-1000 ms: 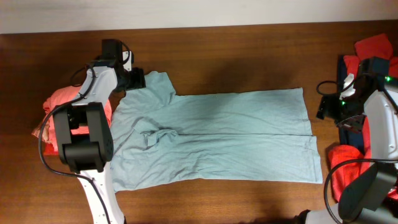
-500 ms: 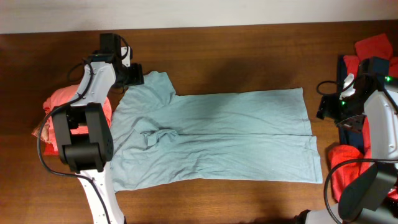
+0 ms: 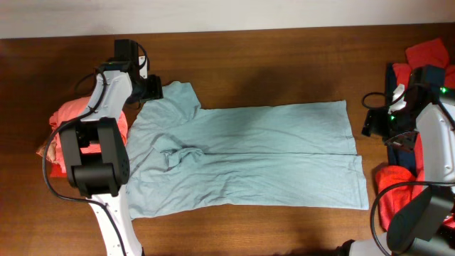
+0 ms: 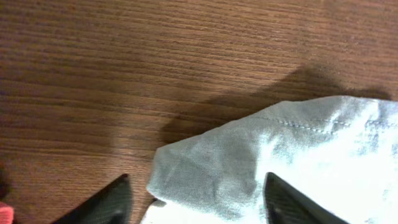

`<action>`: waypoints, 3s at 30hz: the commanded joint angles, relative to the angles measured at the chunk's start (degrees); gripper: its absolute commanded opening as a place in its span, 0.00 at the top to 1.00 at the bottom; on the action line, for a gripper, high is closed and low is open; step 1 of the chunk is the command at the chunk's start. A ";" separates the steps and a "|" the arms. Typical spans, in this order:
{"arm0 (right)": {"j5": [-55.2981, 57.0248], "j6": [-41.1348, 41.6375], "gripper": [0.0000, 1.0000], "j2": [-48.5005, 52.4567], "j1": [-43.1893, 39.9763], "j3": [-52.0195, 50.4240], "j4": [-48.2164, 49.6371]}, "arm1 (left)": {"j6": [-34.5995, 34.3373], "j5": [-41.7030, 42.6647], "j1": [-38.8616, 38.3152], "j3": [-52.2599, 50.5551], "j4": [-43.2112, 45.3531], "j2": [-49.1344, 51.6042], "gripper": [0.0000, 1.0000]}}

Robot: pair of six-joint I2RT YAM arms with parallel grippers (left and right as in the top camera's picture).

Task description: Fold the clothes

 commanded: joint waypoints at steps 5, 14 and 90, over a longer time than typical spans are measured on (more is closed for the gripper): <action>0.11 0.17 0.23 0.46 0.35 0.28 0.09 | 0.02 -0.76 -0.50 0.87 0.13 1.07 0.49; 0.11 0.17 0.23 0.46 0.35 0.28 -0.02 | 0.02 0.07 -0.50 0.28 0.09 1.27 0.40; -10.60 -6.25 0.15 19.61 7.56 0.28 34.49 | -0.39 7.02 -1.62 5.51 -16.00 2.99 1.00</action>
